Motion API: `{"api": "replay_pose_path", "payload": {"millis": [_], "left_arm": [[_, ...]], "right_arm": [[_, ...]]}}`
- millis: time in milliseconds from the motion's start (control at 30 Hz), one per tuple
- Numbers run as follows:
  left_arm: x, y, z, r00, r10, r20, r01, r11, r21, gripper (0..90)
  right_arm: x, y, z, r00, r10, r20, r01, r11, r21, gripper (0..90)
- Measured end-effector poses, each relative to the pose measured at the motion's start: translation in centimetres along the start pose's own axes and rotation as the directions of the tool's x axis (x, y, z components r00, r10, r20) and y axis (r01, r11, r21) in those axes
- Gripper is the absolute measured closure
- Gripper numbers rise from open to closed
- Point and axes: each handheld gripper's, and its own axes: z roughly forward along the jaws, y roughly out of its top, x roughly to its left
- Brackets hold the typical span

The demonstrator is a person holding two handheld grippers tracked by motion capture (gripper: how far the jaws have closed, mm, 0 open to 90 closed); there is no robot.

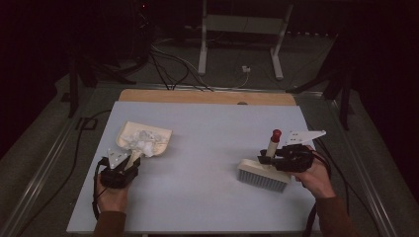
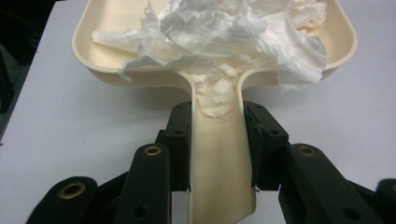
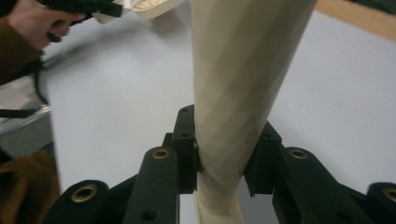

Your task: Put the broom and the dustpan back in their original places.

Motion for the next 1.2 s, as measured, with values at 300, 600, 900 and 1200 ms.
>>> {"api": "replay_pose_path", "payload": {"millis": [300, 600, 900, 1200], "left_arm": [[-0.2, -0.1, 0.1, 0.9997, -0.006, -0.022, 0.006, 1.0000, 0.000, 66.5], [-0.7, -0.2, 0.7, 0.9993, -0.017, -0.033, 0.018, 0.9998, 0.009, 66.5], [-1.3, -0.3, 1.6, 0.9969, -0.034, -0.071, 0.036, 0.9991, 0.023, 66.5], [-1.7, -0.2, 2.9, 0.9928, -0.071, -0.097, 0.075, 0.9965, 0.037, 66.4]], "right_arm": [[-1.0, -0.3, 0.2, 0.9935, 0.060, -0.097, -0.049, 0.993, 0.105, 70.6], [-2.9, 0.3, 3.1, 0.9842, 0.069, 0.163, -0.094, 0.984, 0.154, 61.9], [-5.3, -0.6, 6.4, 0.9383, 0.092, 0.333, -0.168, 0.964, 0.206, 53.1], [-7.0, -2.1, 8.2, 0.9206, 0.116, 0.373, -0.220, 0.943, 0.248, 49.5]]}}
